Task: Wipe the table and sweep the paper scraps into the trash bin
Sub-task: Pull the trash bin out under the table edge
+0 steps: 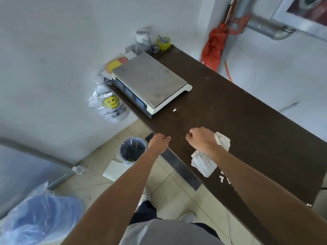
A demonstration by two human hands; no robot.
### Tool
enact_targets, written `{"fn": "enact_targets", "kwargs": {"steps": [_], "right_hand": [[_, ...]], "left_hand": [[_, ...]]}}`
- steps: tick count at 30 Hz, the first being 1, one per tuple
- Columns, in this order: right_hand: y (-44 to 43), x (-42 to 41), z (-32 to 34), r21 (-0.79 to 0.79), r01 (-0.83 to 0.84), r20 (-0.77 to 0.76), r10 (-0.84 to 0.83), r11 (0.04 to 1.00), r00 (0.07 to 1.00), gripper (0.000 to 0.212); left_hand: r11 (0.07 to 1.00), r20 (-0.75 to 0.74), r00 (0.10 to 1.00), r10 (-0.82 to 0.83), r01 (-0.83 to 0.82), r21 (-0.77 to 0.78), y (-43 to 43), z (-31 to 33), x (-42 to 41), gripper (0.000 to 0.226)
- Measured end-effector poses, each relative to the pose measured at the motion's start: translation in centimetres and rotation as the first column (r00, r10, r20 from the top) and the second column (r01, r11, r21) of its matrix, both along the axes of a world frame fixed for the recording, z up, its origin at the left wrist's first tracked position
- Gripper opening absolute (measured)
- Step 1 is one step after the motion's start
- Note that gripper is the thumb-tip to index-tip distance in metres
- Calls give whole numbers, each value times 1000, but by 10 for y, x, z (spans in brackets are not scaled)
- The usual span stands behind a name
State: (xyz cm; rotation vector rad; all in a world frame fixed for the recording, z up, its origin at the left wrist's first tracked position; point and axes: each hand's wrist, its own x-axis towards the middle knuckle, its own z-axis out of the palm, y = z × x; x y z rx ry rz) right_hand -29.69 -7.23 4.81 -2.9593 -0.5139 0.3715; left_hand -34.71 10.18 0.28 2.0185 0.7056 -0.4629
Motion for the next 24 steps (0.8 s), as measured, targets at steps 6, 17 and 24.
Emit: {"fn": "enact_targets", "kwargs": {"steps": [6, 17, 24], "right_hand": [[86, 0, -13, 55, -195, -71, 199, 979, 977, 35], [203, -5, -69, -35, -418, -435, 363, 908, 824, 34], [241, -6, -151, -53, -370, -563, 279, 927, 778, 29]], "left_hand": [[992, 26, 991, 129, -129, -10, 78, 0, -14, 36], [932, -85, 930, 357, -361, -39, 213, -27, -57, 22], [818, -157, 818, 554, -570, -85, 271, -124, -66, 17]]}}
